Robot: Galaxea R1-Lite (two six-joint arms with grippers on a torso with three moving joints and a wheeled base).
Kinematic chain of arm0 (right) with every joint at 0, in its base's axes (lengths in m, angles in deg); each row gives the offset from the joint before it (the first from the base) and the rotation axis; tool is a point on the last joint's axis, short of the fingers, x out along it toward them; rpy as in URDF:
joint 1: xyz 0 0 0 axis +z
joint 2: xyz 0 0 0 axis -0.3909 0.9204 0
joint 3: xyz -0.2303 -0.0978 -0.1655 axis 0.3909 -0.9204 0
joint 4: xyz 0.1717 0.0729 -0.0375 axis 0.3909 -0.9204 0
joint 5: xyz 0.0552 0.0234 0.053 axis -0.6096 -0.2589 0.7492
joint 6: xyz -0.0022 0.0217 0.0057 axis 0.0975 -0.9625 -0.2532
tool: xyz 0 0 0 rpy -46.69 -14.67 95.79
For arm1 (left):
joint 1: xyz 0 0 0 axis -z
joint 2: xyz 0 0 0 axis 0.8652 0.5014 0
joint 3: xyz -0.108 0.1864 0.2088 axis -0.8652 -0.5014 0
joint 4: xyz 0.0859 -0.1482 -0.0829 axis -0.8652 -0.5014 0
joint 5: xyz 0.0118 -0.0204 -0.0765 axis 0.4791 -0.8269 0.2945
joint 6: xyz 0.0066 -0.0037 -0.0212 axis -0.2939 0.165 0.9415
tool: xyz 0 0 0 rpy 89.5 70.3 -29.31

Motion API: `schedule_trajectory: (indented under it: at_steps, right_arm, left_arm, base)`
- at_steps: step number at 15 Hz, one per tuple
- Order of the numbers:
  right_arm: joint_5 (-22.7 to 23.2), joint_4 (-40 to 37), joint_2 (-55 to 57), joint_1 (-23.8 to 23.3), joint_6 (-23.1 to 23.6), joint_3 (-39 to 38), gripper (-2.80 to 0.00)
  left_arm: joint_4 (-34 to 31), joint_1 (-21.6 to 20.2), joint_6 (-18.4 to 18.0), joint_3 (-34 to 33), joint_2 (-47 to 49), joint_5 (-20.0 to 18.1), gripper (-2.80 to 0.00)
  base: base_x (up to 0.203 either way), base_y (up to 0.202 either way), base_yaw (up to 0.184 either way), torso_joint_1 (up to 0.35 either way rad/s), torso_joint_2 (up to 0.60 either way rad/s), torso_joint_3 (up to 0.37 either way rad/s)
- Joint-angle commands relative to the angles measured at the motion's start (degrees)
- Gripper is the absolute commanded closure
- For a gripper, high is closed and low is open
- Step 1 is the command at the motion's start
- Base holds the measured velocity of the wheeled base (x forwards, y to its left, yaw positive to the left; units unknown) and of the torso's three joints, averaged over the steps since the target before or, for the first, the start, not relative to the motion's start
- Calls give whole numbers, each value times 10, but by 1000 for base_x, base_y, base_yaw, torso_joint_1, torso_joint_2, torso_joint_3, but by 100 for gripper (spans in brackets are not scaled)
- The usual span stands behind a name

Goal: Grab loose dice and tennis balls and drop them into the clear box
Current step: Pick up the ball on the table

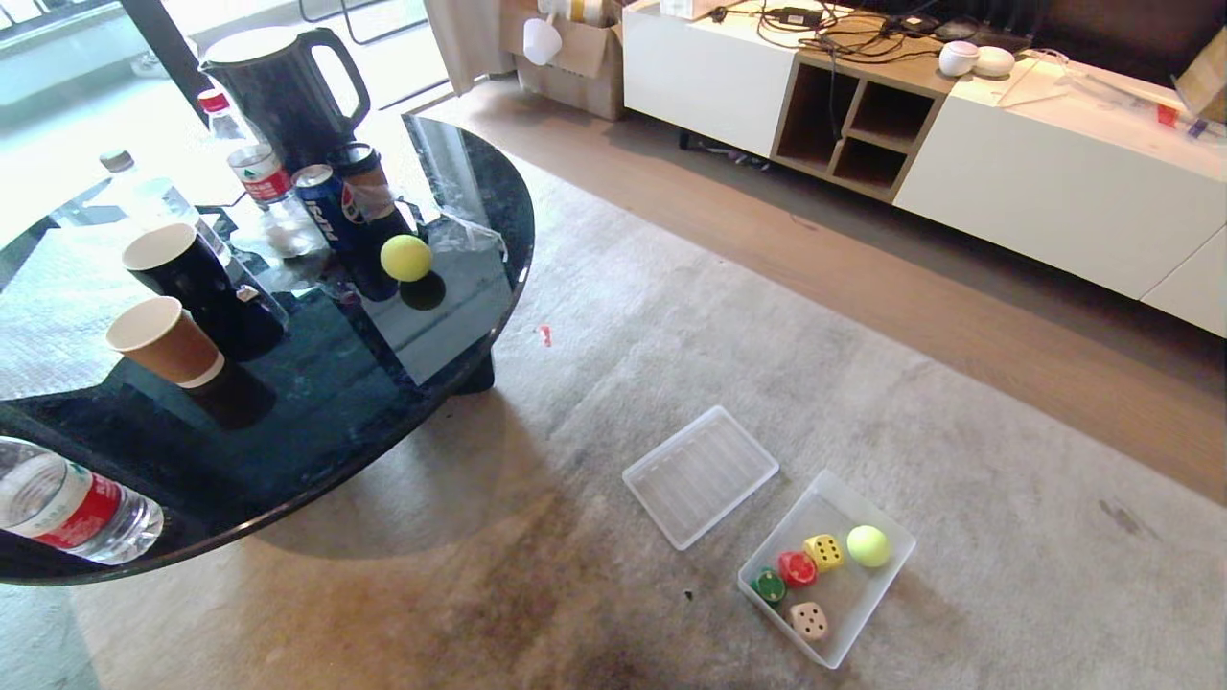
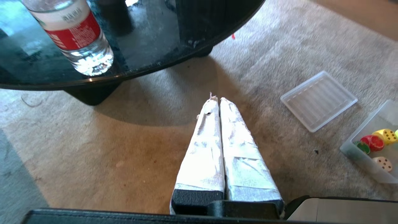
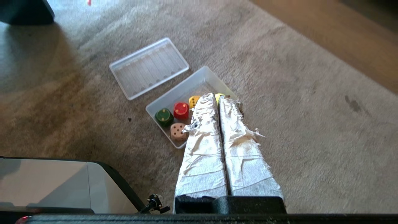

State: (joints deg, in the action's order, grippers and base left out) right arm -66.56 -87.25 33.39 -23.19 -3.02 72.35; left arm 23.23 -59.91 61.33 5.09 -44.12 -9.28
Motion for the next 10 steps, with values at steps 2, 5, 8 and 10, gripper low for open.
schedule_trajectory:
  at_steps: [2, 5, 8, 10]
  right_arm:
    - [0, 0, 0, 0, 1, 0, 0]
    - [-1, 0, 0, 1, 1, 0, 0]
    - [0, 1, 0, 0, 1, -1, 0]
    - [1, 1, 0, 0, 2, -1, 0]
  left_arm:
    - [0, 0, 0, -1, 1, 0, 0]
    - [0, 0, 0, -1, 1, 0, 0]
    - [0, 0, 0, -1, 1, 0, 0]
    - [0, 0, 0, -1, 1, 0, 0]
  base:
    - [0, 0, 0, 1, 1, 204]
    - [0, 0, 0, 1, 5, 202]
    - [0, 0, 0, 1, 2, 200]
    - [0, 0, 0, 5, 0, 207]
